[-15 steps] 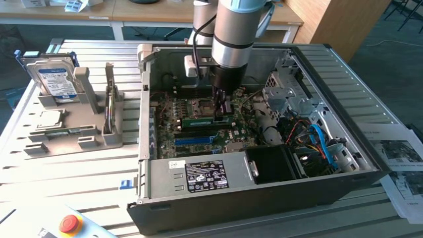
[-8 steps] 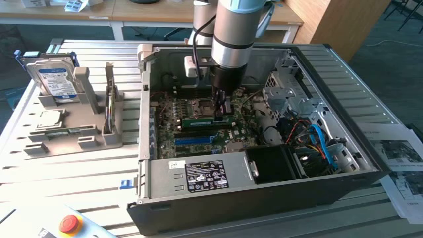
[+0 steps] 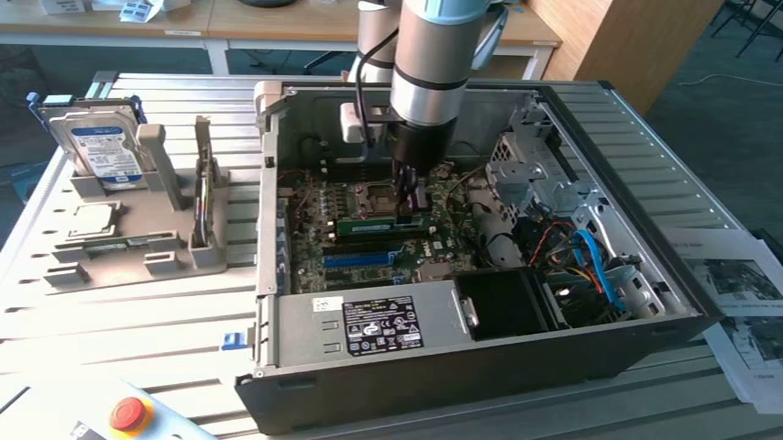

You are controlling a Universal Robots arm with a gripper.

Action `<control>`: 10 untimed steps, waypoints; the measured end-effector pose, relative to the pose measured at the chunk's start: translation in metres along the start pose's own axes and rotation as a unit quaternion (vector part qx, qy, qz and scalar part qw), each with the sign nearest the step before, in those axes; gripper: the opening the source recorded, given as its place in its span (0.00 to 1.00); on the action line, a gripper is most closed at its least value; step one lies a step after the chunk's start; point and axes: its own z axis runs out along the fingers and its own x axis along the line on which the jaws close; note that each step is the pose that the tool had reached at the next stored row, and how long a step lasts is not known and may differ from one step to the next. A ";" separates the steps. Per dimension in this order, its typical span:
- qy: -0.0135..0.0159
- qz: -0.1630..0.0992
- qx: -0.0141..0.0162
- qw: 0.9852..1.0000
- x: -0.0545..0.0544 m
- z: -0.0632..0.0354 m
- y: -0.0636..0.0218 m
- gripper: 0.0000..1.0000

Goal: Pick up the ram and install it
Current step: 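Insert the ram into the slot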

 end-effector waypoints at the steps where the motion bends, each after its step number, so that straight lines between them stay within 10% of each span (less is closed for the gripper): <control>1: 0.000 0.000 0.000 1.000 0.000 0.0000 0.0002 0.12; 10: 0.000 0.000 0.002 1.000 0.000 0.0009 0.0003 0.12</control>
